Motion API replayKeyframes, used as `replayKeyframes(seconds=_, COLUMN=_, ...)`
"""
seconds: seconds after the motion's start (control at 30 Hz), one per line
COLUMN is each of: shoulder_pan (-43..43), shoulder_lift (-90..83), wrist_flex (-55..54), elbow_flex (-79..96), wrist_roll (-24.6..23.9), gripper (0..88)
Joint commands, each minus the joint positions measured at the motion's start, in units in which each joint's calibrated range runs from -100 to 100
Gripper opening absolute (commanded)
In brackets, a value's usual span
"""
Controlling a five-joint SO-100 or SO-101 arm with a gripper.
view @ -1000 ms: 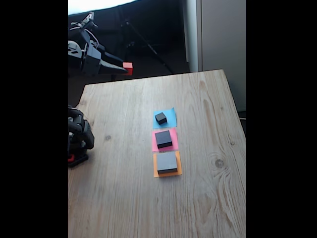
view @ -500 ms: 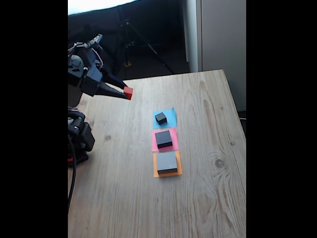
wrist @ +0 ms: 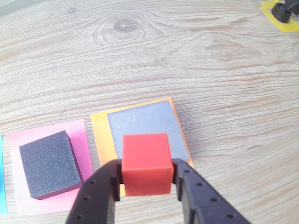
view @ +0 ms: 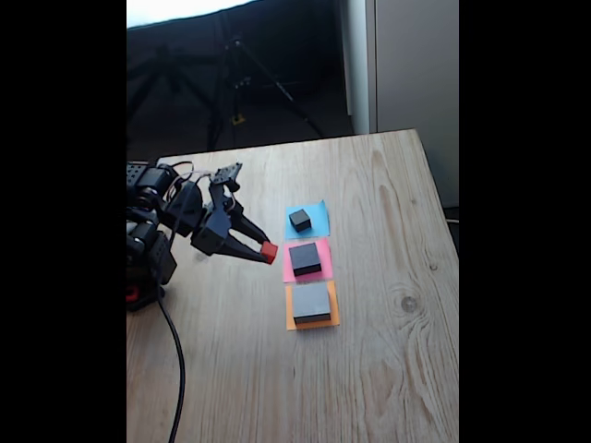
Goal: Tower of hanoi
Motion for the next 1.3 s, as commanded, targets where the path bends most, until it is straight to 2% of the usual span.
replayKeyframes(seconds=0.0, shoulder_pan=0.5, shoulder_lift=3.7, wrist_flex=-17.2, elbow_flex=5.7, wrist_roll=0.9, gripper=0.3)
replayKeyframes(seconds=0.1, shoulder_pan=0.5, shoulder_lift=7.9, wrist_flex=-27.9, elbow_flex=8.8, wrist_roll=0.9, gripper=0.3)
replayKeyframes(seconds=0.23, shoulder_pan=0.4, shoulder_lift=15.3, wrist_flex=-48.5, elbow_flex=14.5, wrist_roll=-2.5, gripper=0.3)
replayKeyframes(seconds=0.37, shoulder_pan=1.0, shoulder_lift=22.5, wrist_flex=-61.1, elbow_flex=16.6, wrist_roll=-4.3, gripper=0.3)
replayKeyframes(seconds=0.53, shoulder_pan=1.5, shoulder_lift=31.8, wrist_flex=-74.8, elbow_flex=20.1, wrist_roll=-1.3, gripper=0.3)
replayKeyframes(seconds=0.73, shoulder_pan=2.4, shoulder_lift=41.7, wrist_flex=-86.4, elbow_flex=21.6, wrist_roll=0.9, gripper=0.3)
replayKeyframes(seconds=1.0, shoulder_pan=2.4, shoulder_lift=54.4, wrist_flex=-99.1, elbow_flex=19.6, wrist_roll=-0.1, gripper=0.3)
replayKeyframes(seconds=1.27, shoulder_pan=1.3, shoulder_lift=65.3, wrist_flex=-108.6, elbow_flex=18.1, wrist_roll=0.9, gripper=0.3)
